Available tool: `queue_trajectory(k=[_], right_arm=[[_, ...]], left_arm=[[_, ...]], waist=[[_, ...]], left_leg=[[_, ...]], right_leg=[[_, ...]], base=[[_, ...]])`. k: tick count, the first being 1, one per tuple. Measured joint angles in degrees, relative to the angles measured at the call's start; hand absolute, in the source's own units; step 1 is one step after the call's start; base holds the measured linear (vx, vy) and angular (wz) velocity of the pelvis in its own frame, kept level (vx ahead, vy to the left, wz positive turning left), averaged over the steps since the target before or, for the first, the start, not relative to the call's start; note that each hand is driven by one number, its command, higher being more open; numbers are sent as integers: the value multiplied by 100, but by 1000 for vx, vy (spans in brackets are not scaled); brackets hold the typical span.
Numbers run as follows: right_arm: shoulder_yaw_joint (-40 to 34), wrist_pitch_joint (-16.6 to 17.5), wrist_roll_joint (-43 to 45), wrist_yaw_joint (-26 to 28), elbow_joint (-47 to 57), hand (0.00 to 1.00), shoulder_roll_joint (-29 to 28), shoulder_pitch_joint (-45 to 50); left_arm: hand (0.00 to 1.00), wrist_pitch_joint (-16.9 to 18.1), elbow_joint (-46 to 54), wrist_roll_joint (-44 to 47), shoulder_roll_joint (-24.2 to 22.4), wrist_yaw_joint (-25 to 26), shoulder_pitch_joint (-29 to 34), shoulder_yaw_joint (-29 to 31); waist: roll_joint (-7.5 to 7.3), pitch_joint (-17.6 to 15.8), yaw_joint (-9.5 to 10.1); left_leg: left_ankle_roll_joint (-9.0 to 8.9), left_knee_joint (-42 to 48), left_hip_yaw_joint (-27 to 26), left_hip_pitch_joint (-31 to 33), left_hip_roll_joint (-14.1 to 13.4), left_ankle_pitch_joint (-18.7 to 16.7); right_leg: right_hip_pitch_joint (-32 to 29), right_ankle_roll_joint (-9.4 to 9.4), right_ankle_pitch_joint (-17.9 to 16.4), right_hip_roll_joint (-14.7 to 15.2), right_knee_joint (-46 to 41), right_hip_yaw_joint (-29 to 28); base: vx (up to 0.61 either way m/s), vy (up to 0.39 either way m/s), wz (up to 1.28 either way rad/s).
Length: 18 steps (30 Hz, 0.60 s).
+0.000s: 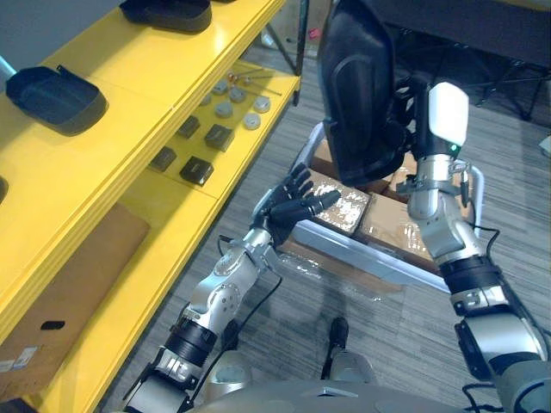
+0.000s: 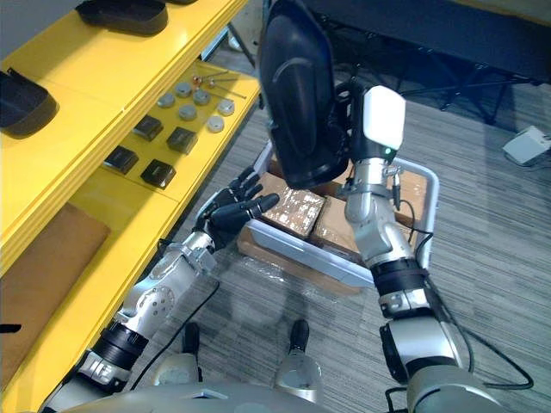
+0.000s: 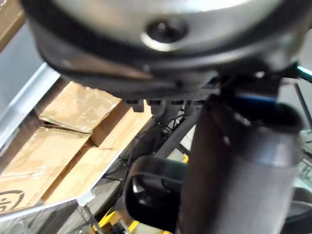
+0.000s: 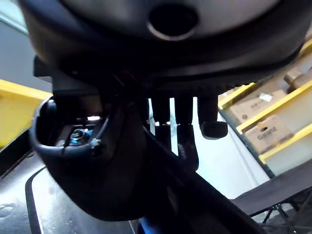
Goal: Walk over and take three plastic housings, then place them on the shelf
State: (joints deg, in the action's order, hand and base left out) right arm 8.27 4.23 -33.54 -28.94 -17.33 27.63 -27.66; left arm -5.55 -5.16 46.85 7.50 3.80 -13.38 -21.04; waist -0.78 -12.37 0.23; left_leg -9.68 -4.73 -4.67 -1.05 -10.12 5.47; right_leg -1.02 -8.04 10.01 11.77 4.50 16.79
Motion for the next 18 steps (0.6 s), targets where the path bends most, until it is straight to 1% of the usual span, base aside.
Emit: queue_trajectory(k=[1, 3, 6, 8, 12, 16, 17, 18], right_arm=[[12, 33, -9, 46, 52, 0, -108, 71], [34, 73, -78, 211, 211, 0, -290, 313], [193, 246, -124, 393, 213, 0, -366, 426], [322, 294, -172, 511, 213, 0, -418, 447], [483, 361, -149, 738, 209, 0, -722, 464], [518, 399, 97, 763, 209, 0, -789, 517], [526, 400, 163, 764, 209, 0, -824, 563], [529, 399, 259, 765, 209, 0, -849, 595]], left_arm=[[100, 105, -2, 0, -4, 111, -6, 23], [100, 305, -155, 22, -107, 334, -103, 69], [100, 477, -402, 56, -245, 505, -307, 185], [100, 568, -407, 55, -265, 553, -363, 193], [100, 611, -449, 79, -331, 544, -447, 223], [100, 640, -460, 80, -326, 494, -447, 311], [0, 640, -503, 78, -326, 401, -447, 315], [0, 640, -541, 66, -326, 350, -447, 311]], waist=[[-39, 47, -52], [-95, 179, -58], [-128, 251, -60], [-132, 262, -65], [-134, 267, -50], [-149, 283, -38], [-162, 307, -33], [-171, 327, -30]], left_leg=[[-6, 0, -20, -15, -12, -1], [-30, 0, -103, -79, -42, -23], [-41, 1, -173, -138, -49, -34], [-41, 2, -183, -143, -48, -34], [-38, 34, -183, -144, -45, -47], [-30, 49, -151, -151, -36, -53], [-29, 53, -141, -155, -35, -56], [-28, 55, -138, -158, -35, -58]], right_leg=[[0, 1, 1, -12, 0, -18], [-3, 15, 12, -43, 1, -101], [7, 17, 14, -54, 1, -163], [7, 16, 16, -54, 1, -169], [25, 11, 26, -51, 0, -169], [69, 7, 28, -43, 2, -148], [86, 7, 28, -41, 4, -140], [93, 7, 27, -41, 5, -137]], base=[[-21, -14, -13], [-4, -14, -19], [-1, -8, -13], [-2, -2, -2], [0, 0, 0], [-2, 0, 5], [-12, 2, 4], [0, 0, 0]])
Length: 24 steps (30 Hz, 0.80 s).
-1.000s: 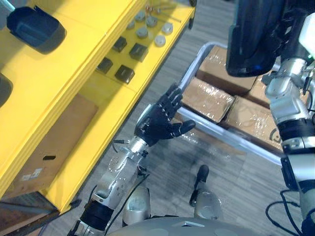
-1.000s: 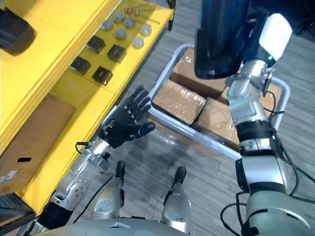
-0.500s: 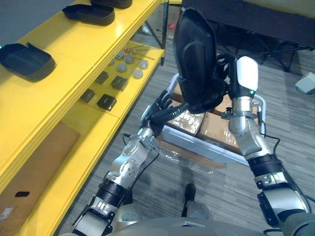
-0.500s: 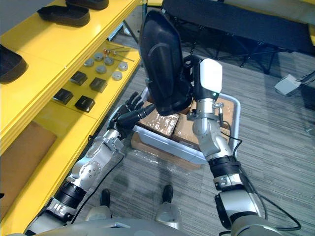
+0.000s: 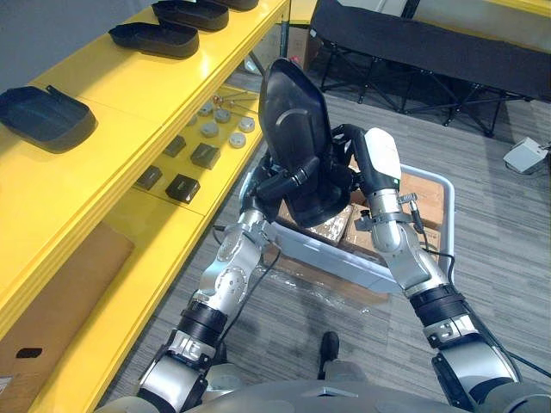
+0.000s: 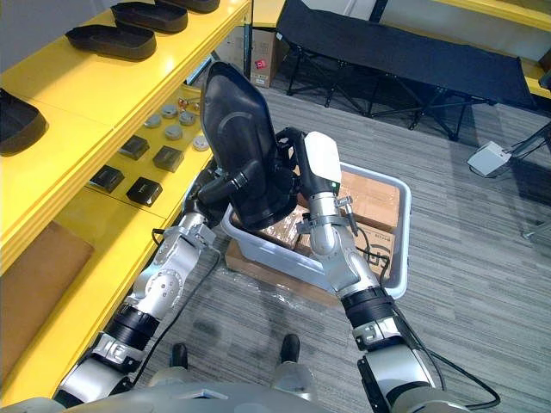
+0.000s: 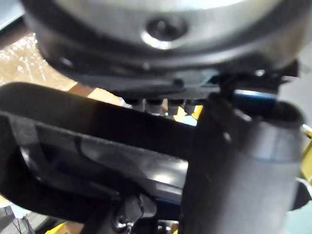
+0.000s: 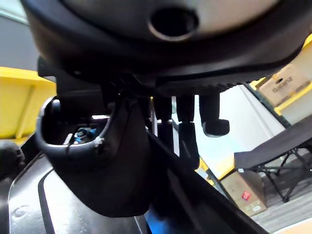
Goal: Walk over and take three plastic housings, then place them on the shelf
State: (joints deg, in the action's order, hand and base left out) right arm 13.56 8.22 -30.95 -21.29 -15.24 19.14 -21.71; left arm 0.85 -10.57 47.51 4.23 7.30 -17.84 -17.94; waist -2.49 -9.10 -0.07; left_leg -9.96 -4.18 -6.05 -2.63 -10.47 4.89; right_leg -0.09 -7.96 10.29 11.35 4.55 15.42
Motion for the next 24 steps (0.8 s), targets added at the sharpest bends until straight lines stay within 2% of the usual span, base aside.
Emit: queue_trajectory(k=[3, 6, 9, 14, 21, 22, 24], right_arm=[[22, 0, 101, -17, 0, 0, -144, 120], [55, 0, 226, -20, 0, 0, -100, 142], [68, 80, 298, -73, 41, 0, -89, 320], [221, 225, 463, -181, 285, 0, -99, 514], [249, 225, 562, -282, 313, 0, -106, 514], [268, 225, 574, -322, 314, 100, -106, 514], [279, 225, 571, -358, 316, 100, -106, 514]], left_arm=[[0, -19, -76, -97, 20, -190, 0, -31], [0, -182, -75, -350, 24, -378, 0, -70], [0, -337, -130, -543, 55, -320, -10, -118], [0, -380, -277, -596, 157, -240, -44, -71], [0, -359, -286, -636, 359, -594, -44, -143], [0, -350, -286, -632, 359, -594, -44, -143], [0, -344, -286, -537, 360, -601, -44, -144]], waist=[[-36, 60, 2], [-23, 79, 11], [9, 214, -13], [57, 269, -25], [74, 279, -12], [85, 285, -13], [101, 295, -21]], left_leg=[[-2, 28, -2, -12, 2, -16], [-2, 110, -1, -9, -1, -67], [-5, 107, -6, -6, -7, -84], [-6, 110, -18, -5, -8, -87], [-6, 115, -21, -5, -5, -87], [-6, 117, -22, -5, -5, -87], [-5, 116, -22, -5, -5, -88]], right_leg=[[19, 0, -1, 5, 8, 0], [41, 8, -12, 6, 34, -3], [31, 16, -17, 2, 35, -4], [21, 19, -17, 0, 36, -13], [18, 19, -16, 2, 37, -14], [18, 19, -16, 2, 37, -14], [16, 19, -16, 2, 38, -15]], base=[[-13, 0, -1], [-47, -3, -2], [0, 0, 0], [0, 0, -1], [0, 0, 0], [0, 0, 0], [0, 0, 0]])
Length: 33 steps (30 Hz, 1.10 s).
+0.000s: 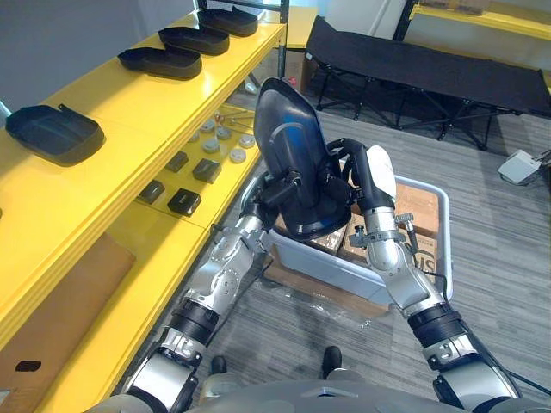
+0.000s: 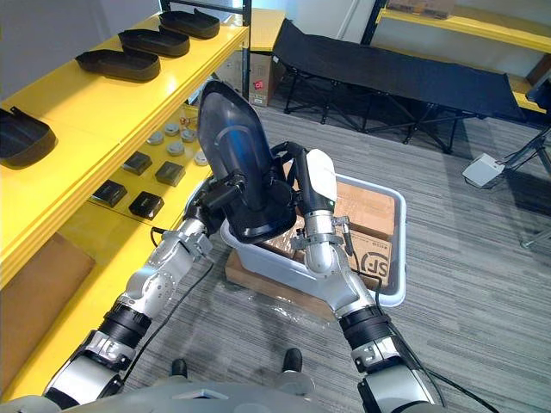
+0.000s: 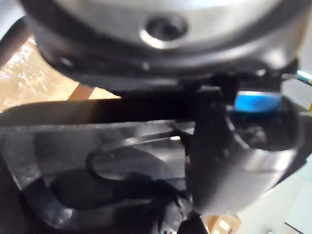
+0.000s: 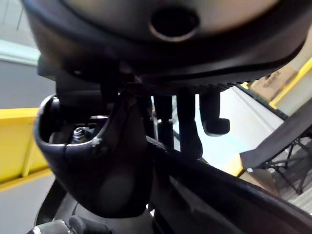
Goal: Walk over and take three plastic housings, then place them on the shelf
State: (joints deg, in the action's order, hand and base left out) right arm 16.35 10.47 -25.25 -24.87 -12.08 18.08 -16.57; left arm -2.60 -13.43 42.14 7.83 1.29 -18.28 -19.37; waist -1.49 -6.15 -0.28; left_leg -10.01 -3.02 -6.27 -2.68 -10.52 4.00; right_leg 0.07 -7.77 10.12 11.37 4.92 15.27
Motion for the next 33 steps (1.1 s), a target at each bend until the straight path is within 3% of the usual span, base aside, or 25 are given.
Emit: queue_trajectory(k=[6, 10, 13, 16, 19, 22, 25, 29, 33], right_arm=[[36, 137, -19, -366, 217, 100, -19, 1], [-13, 225, 149, -487, 901, 100, -105, 85], [-211, 709, 546, -442, 1709, 100, -284, 699], [-639, 931, 1400, 6, 1954, 100, -499, 1427], [-1101, 751, 2921, 1016, 1893, 100, -741, 2372], [-1192, 616, 3801, 1573, 1811, 100, -915, 2920], [-1162, 614, 4101, 1901, 1780, 100, -1107, 3050], [-1231, 604, 4144, 1937, 1758, 100, -1183, 3187], [-1608, 416, 3958, 1661, 1439, 100, -1247, 3223]], left_arm=[[0, 146, 0, 57, -2, 0, 27, -13], [0, 321, 194, -224, -26, 136, 320, 51], [0, 414, 542, -1204, -198, 493, 1017, 393], [0, 666, 705, -1846, -357, 995, 1450, 1049], [0, 1091, 960, -2776, -432, 1926, 1663, 1797], [0, 1478, 1198, -3756, -498, 2849, 1674, 2212], [0, 1730, 1395, -4329, -512, 3343, 1676, 2265], [0, 2024, 1408, -4466, -564, 3460, 1701, 2245], [0, 2489, 1410, -3968, -582, 2751, 2032, 2230]], waist=[[25, 12, 4], [100, 59, -1], [201, 120, 2], [207, 124, -31], [208, 124, -39], [212, 127, -71], [212, 131, -123], [201, 205, -167], [179, 232, -221]], left_leg=[[3, 4, 7, 1, 0, -3], [6, 19, -51, 7, 4, -26], [1, 109, -111, 15, -2, -118], [10, 183, -119, 16, -3, -170], [13, 199, -117, 14, -3, -186], [14, 200, -117, 14, -4, -210], [7, 205, -122, 14, -4, -216], [-31, 204, -174, 22, -6, -251], [-9, 207, -260, 22, -6, -266]], right_leg=[[-7, 0, 0, 1, 1, -4], [-74, 2, -5, 0, 1, -29], [-79, 7, -14, -3, -1, -71], [-23, 7, -14, -2, -2, -76], [-6, 22, -53, 0, -1, -68], [-3, 50, -83, 1, -1, -65], [-12, 51, -84, 4, -1, -65], [-82, 54, -94, 3, 0, -96], [-111, 73, -78, 4, -1, -159]], base=[[0, 0, 0], [0, 0, -6], [4, 0, -9], [8, 1, -2], [0, 0, 0], [0, 0, 0], [0, 0, 0], [0, 3, -6], [32, 6, -10]])
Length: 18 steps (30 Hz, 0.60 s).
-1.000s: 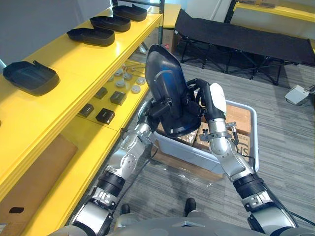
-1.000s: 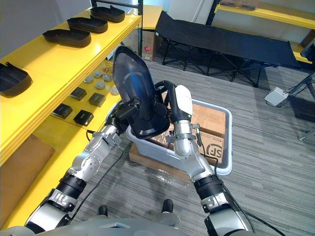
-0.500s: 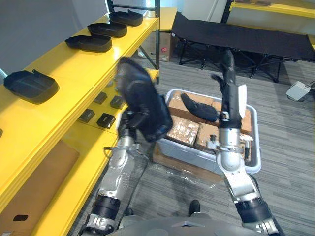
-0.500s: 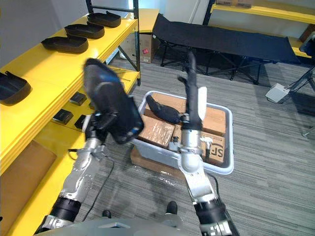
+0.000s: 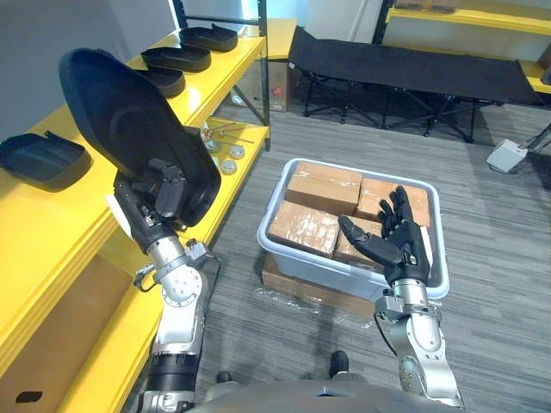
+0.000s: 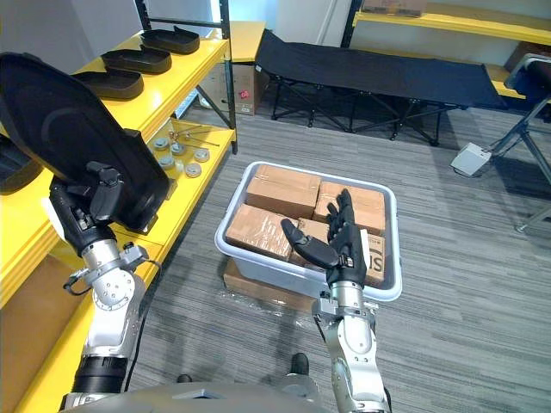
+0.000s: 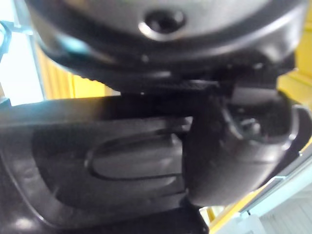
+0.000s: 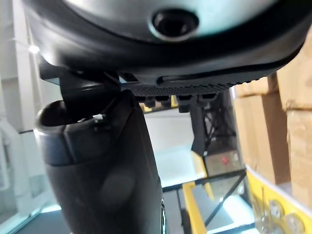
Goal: Walk over and take three plastic housings, then place them on the shelf
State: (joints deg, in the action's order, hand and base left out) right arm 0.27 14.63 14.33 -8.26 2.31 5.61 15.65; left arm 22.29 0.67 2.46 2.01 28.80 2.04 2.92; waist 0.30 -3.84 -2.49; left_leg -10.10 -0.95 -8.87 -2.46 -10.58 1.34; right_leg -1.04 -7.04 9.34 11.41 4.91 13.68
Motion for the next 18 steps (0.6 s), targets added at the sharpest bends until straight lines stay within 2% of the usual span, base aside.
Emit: queue_trajectory(k=[5, 7, 9, 14, 15, 16, 18], right_arm=[[-149, -164, -56, -201, -324, 100, -98, 11], [-28, -164, -38, -174, -413, 100, -83, -74], [103, -167, -37, -149, -519, 100, -79, -157], [773, -275, -101, 256, -921, 100, -53, -524], [860, -297, -227, 290, -921, 100, -50, -534], [934, -298, -288, 296, -919, 100, -36, -542], [891, -297, -309, 215, -911, 100, 99, -538]], left_arm=[[0, 29, 635, 758, -40, -1030, 796, -106], [0, 31, 914, 917, -44, -1302, 1008, -105], [0, 31, 982, 1001, -47, -1413, 1006, -99], [0, 31, 1692, 1128, -127, -1490, 1290, 25], [0, 34, 1800, 1167, -120, -1545, 1342, 48], [0, 77, 1899, 1302, -103, -1663, 1420, 62], [0, 184, 1909, 1590, -98, -2051, 1464, 7]], waist=[[22, 12, 2], [28, 16, 116], [45, 24, 196], [142, 28, 505], [178, 22, 541], [235, 12, 542], [301, -24, 520]], left_leg=[[15, 79, -22, 15, -5, -79], [27, 94, 26, 24, -5, -88], [34, 154, 169, 82, 1, -92], [43, 417, 915, 419, 46, -89], [102, 410, 1066, 511, 52, -79], [284, 407, 1001, 659, 2, 5], [657, 311, 493, 857, -121, 203]], right_leg=[[11, -26, -17, 2, 0, 7], [44, -29, -18, 4, -1, 65], [126, -30, -19, 18, -8, 224], [529, -59, -98, 54, -33, 1081], [638, -70, -146, 56, -34, 1321], [798, -100, -264, 62, -34, 1722], [1057, -181, -392, 125, -34, 2543]], base=[[36, 7, -3], [23, 5, 10], [1, 0, 38], [-42, -11, 76], [-86, -49, 129], [-88, -66, 178], [-73, -52, 200]])
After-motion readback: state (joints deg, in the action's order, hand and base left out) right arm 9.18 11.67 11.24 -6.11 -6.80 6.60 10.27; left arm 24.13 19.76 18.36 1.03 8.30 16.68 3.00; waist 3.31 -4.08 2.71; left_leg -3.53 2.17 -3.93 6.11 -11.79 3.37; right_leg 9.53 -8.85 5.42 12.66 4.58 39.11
